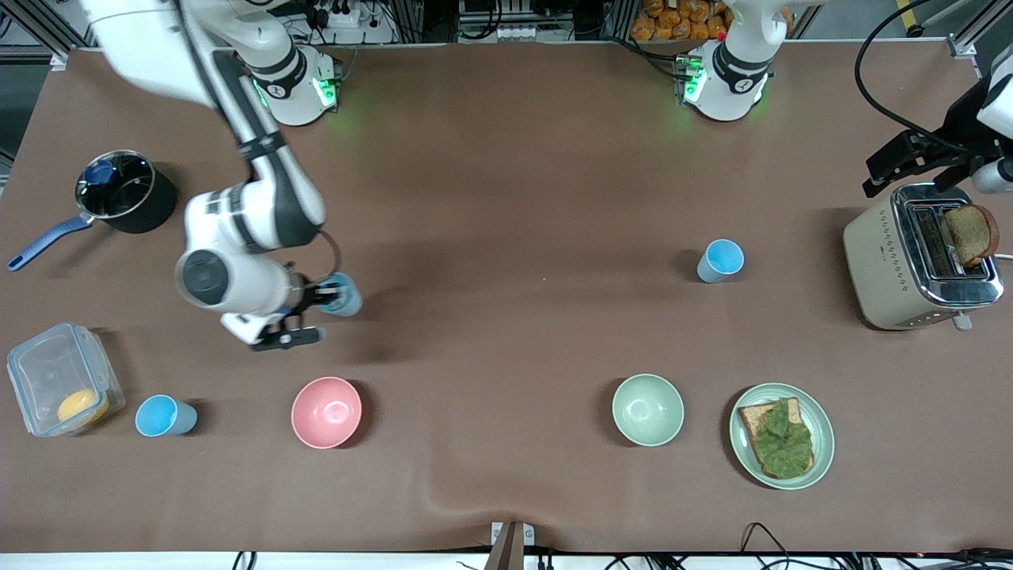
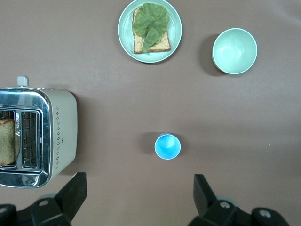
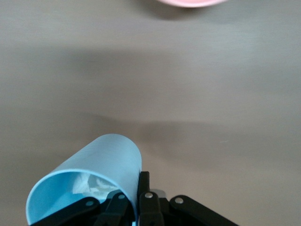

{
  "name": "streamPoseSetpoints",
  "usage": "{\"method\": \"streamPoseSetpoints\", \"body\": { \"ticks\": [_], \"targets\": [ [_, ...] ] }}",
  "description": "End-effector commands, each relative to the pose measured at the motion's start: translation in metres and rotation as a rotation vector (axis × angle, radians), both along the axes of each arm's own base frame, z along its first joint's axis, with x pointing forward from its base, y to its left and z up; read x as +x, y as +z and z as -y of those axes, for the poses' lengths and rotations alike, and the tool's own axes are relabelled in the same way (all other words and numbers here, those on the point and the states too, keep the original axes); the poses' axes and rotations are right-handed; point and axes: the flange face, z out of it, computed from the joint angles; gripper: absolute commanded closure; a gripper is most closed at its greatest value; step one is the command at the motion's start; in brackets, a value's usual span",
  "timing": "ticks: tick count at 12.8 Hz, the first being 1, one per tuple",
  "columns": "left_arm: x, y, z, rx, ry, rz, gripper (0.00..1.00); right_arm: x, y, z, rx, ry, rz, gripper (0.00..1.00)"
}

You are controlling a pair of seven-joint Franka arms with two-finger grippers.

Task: Stack blue cups with both arms
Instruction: 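Carry the tissue cup to the table middle and open the right gripper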

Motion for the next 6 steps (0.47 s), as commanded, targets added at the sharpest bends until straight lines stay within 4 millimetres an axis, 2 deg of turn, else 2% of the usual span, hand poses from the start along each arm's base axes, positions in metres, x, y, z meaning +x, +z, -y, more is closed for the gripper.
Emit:
{"method": "streamPoseSetpoints", "body": {
  "ticks": [1,3,4,5,6],
  "targets": [
    [-0.001,0.006,-0.002,0.003,0.011,-0.002,0.00,-0.014,0.019,-0.082,0.027,-0.097,0.013,1.00],
    [0.000,0.005,-0.001,0.003,0.011,-0.003,0.00,-0.031,0.022,-0.140,0.085,-0.146,-0.003,1.00],
    [0.000,0.005,-0.001,0.003,0.013,-0.003,0.00,-0.032,0.024,-0.166,0.119,-0.193,0.009,1.00],
    [0.000,0.004,0.001,0.003,0.010,-0.003,0.00,-0.039,0.016,-0.193,0.135,-0.222,0.014,1.00],
    [0.000,0.004,0.001,0.001,0.010,-0.005,0.00,-0.049,0.000,-0.217,0.133,-0.226,0.022,1.00]
  ]
}}
